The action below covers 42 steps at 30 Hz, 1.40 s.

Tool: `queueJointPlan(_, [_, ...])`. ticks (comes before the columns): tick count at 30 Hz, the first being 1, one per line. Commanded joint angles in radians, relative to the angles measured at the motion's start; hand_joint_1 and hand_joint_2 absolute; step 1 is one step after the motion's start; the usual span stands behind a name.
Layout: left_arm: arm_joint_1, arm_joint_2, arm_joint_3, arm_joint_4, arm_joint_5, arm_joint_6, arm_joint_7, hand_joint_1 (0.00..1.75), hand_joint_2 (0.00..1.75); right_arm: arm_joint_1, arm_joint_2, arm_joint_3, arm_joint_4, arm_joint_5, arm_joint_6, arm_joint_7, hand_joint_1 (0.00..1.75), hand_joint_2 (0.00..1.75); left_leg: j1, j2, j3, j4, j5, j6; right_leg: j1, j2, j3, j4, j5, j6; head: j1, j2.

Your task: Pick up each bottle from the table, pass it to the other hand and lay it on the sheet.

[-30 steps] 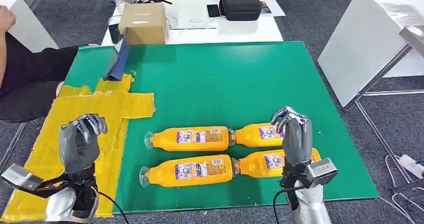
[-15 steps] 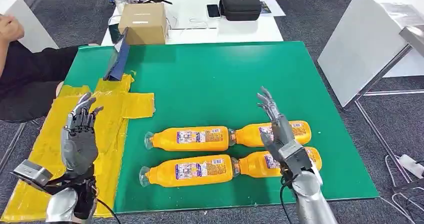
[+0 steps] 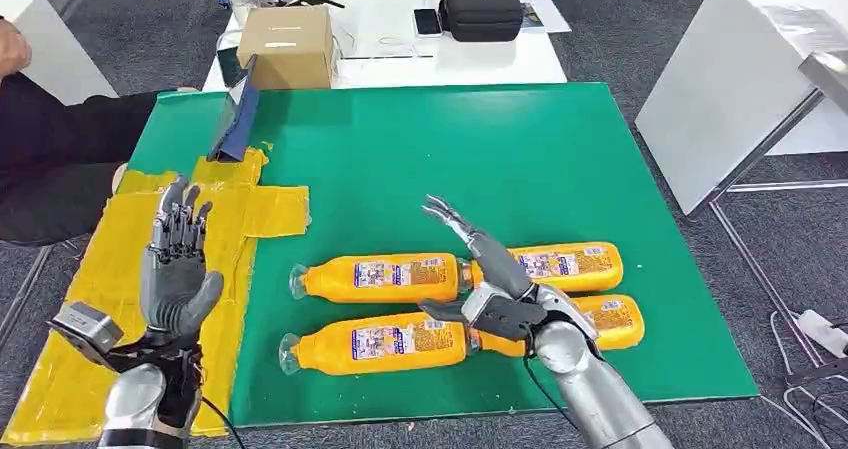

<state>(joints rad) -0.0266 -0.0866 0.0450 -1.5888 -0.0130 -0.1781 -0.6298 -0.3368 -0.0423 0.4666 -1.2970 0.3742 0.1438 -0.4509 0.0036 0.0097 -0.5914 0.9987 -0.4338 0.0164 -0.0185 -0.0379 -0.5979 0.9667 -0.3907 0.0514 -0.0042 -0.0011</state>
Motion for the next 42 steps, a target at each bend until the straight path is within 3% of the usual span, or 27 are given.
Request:
queueJointPlan(1, [-0.048, 0.009, -0.002, 0.101, 0.009, -0.011, 0.004, 0.0, 1.75, -0.094, 0.003, 0.189, 0.174, 0.038, 0.009, 0.034, 0.0, 1.75, 0.001, 0.001, 0.003, 0.0, -0.001, -0.001, 0.001, 0.004, 0.003, 0.0, -0.001, -0.003, 0.0, 0.0])
queueJointPlan(8, [-0.08, 0.004, 0.007, 0.148, 0.02, -0.031, 0.004, 0.0, 1.75, -0.115, 0.061, 0.318, 0.323, 0.061, -0.035, 0.035, 0.0, 1.75, 0.001, 0.001, 0.004, -0.001, 0.0, -0.001, 0.001, 0.005, 0.003, -0.001, 0.0, -0.003, 0.0, 0.0])
queueJointPlan(22, [-0.083, 0.003, 0.017, 0.159, 0.028, -0.031, 0.005, 0.0, 1.75, -0.136, 0.048, 0.415, 0.319, 0.103, -0.032, 0.05, 0.0, 1.75, 0.001, 0.0, 0.003, -0.001, -0.001, -0.001, 0.001, 0.004, 0.002, 0.0, -0.001, -0.003, 0.0, 0.0])
queueJointPlan(27, [-0.035, -0.005, 0.058, 0.113, 0.033, -0.036, 0.005, 0.0, 1.75, -0.17, -0.011, 0.495, 0.256, 0.222, -0.112, 0.137, 0.0, 1.75, 0.0, 0.001, 0.001, 0.0, 0.0, -0.001, 0.0, 0.004, 0.0, 0.0, 0.0, -0.001, 0.0, 0.0])
queueJointPlan(33, [0.017, -0.02, 0.113, 0.059, 0.038, -0.061, 0.002, 0.0, 1.75, -0.163, -0.068, 0.522, 0.167, 0.28, -0.12, 0.208, 0.0, 1.75, 0.0, 0.001, 0.001, 0.0, -0.001, 0.0, 0.0, 0.003, 0.001, 0.0, 0.0, -0.001, 0.0, 0.0])
queueJointPlan(42, [0.026, -0.024, 0.135, 0.051, 0.042, -0.081, 0.002, 0.0, 1.75, -0.173, -0.102, 0.561, 0.133, 0.286, -0.089, 0.224, 0.0, 1.75, 0.0, 0.0, 0.0, 0.0, 0.0, -0.001, 0.0, 0.002, 0.0, 0.001, 0.0, -0.001, 0.0, 0.0])
